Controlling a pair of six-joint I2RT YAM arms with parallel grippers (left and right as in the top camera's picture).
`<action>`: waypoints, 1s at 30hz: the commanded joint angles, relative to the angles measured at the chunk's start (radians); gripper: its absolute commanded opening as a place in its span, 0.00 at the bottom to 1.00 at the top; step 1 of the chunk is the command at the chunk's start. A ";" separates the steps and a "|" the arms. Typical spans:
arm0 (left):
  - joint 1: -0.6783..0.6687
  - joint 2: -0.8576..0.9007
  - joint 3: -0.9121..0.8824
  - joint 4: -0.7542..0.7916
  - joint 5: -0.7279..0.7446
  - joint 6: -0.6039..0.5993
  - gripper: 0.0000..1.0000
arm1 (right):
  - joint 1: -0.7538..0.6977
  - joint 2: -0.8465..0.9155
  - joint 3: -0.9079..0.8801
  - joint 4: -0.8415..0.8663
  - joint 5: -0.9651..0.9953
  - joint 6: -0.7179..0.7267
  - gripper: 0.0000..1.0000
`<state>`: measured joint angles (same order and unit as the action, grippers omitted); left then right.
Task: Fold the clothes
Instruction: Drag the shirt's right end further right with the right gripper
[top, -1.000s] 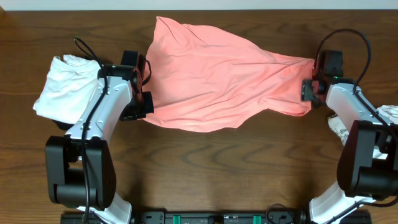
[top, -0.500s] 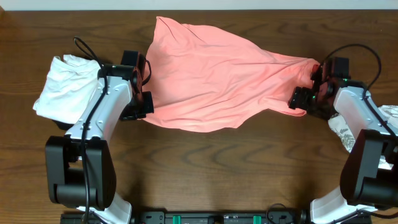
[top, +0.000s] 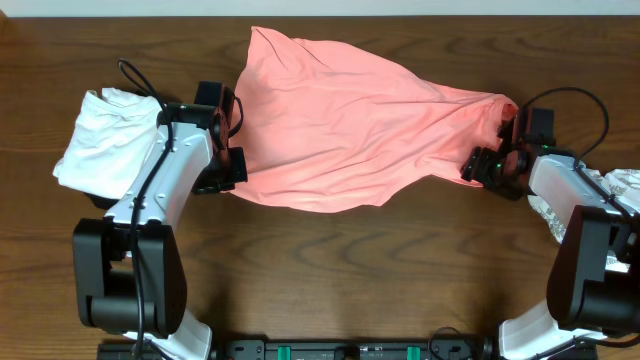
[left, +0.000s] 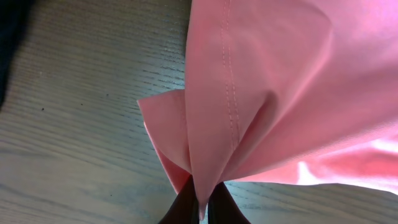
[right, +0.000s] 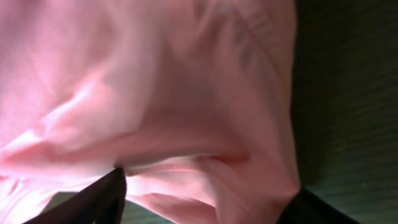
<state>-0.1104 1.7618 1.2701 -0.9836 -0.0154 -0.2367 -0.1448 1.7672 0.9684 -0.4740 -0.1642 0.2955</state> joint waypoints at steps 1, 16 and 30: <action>0.000 0.003 0.005 -0.003 -0.019 -0.009 0.06 | -0.005 -0.014 -0.007 0.006 0.054 0.050 0.61; 0.000 0.003 0.005 -0.004 -0.019 -0.009 0.06 | -0.013 -0.015 -0.006 0.032 0.113 0.066 0.01; 0.000 0.003 0.005 -0.004 -0.019 -0.009 0.06 | -0.249 -0.060 0.099 -0.028 -0.004 -0.016 0.01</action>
<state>-0.1135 1.7618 1.2701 -0.9874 -0.0120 -0.2367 -0.3695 1.7313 1.0412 -0.4854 -0.1360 0.3176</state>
